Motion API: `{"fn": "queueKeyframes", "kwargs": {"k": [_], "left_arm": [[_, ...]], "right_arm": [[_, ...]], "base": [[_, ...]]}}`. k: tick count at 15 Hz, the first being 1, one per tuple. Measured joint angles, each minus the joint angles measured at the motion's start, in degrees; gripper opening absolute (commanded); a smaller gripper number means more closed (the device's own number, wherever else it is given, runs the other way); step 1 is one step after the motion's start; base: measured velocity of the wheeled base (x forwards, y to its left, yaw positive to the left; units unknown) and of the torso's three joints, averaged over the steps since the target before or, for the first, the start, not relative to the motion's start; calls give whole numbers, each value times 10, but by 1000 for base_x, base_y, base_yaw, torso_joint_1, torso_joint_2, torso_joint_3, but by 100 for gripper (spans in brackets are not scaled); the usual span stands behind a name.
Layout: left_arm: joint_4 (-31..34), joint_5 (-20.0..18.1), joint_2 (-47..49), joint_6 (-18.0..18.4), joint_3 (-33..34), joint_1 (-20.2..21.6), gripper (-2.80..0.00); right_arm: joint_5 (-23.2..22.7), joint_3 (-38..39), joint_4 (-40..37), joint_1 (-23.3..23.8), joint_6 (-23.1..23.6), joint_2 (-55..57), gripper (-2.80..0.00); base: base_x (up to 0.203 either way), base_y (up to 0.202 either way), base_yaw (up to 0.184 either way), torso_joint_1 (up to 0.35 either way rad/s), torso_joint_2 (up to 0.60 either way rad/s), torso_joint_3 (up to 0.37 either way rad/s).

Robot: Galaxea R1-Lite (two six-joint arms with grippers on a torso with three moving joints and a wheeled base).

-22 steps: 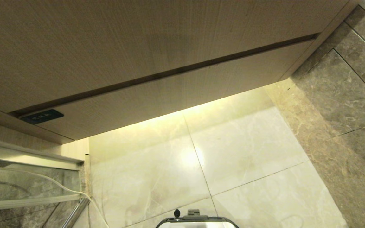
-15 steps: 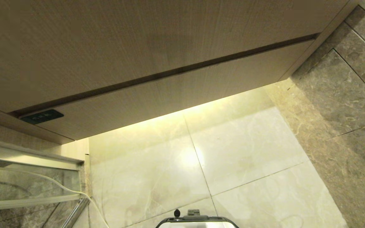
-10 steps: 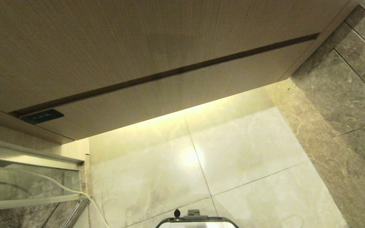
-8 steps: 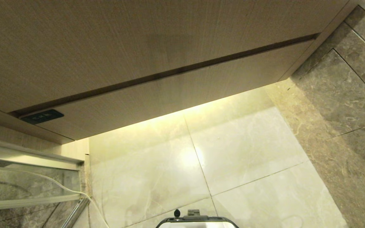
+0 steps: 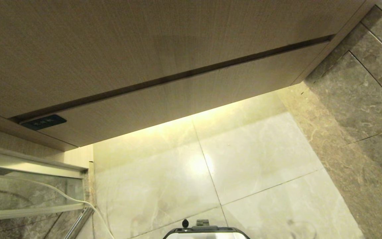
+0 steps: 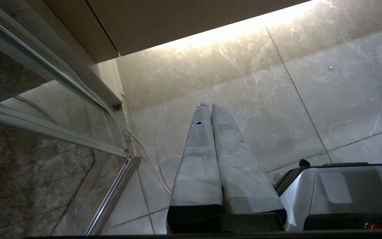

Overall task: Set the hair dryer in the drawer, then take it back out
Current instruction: Pull open the drawer

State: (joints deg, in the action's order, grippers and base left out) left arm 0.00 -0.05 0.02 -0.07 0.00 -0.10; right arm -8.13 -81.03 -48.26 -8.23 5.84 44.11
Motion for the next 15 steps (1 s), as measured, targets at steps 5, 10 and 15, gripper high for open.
{"fn": "queueKeyframes", "kwargs": {"k": [5, 10, 15], "left_arm": [[0, 0, 0, 0, 0, 0, -280], [1, 0, 0, 0, 0, 0, -280], [0, 0, 0, 0, 0, 0, -280]], "right_arm": [[-121, -8, 111, -1, 86, 252, 0], [-249, 46, 287, 23, 321, 409, 0], [-368, 26, 475, 30, 423, 532, 0]], "base": [[0, 0, 0, 0, 0, 0], [0, 0, 0, 0, 0, 0], [0, 0, 0, 0, 0, 0]]}}
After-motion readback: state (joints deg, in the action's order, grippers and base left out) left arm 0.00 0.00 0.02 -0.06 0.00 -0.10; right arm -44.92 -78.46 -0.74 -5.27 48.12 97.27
